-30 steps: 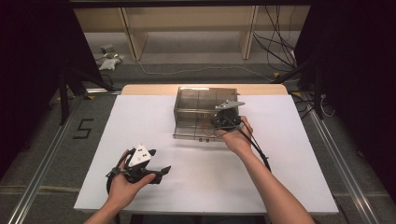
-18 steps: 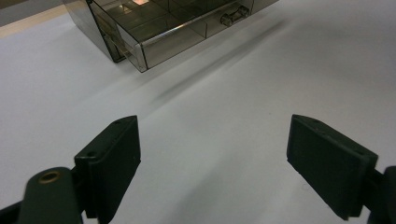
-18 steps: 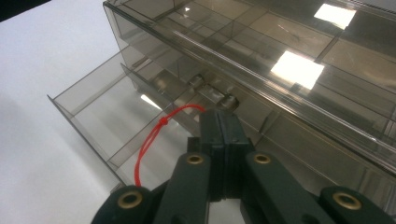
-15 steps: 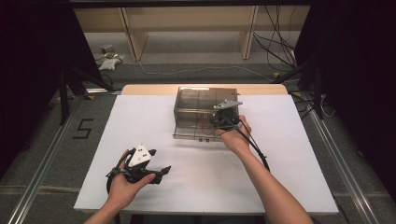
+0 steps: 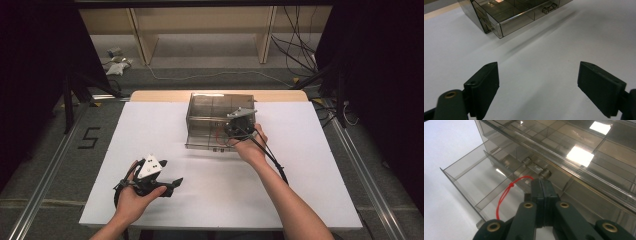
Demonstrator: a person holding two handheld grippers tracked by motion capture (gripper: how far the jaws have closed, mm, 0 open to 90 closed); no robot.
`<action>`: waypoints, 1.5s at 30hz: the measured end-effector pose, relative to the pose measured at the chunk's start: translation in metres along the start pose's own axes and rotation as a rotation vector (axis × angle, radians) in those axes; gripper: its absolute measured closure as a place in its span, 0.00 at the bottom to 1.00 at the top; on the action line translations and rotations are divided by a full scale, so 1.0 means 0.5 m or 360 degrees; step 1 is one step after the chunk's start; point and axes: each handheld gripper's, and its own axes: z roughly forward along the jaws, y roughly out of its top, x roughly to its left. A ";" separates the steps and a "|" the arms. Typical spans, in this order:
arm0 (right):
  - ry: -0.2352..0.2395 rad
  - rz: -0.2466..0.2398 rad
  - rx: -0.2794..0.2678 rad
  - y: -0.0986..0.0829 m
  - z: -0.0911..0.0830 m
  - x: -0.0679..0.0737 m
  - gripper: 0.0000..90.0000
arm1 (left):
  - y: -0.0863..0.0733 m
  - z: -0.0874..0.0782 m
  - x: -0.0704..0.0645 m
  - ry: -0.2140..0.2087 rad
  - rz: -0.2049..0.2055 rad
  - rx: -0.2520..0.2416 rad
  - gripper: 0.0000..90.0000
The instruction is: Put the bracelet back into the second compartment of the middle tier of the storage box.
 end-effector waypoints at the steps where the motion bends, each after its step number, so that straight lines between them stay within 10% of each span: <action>1: 0.0000 -0.0002 0.0001 0.000 0.001 0.001 1.00 | 0.000 0.000 0.000 0.0000 0.0000 0.0000 0.19; 45: -0.0004 -0.0046 0.0070 -0.011 0.020 0.012 1.00 | 0.001 0.000 -0.002 -0.0002 0.0008 -0.0005 0.19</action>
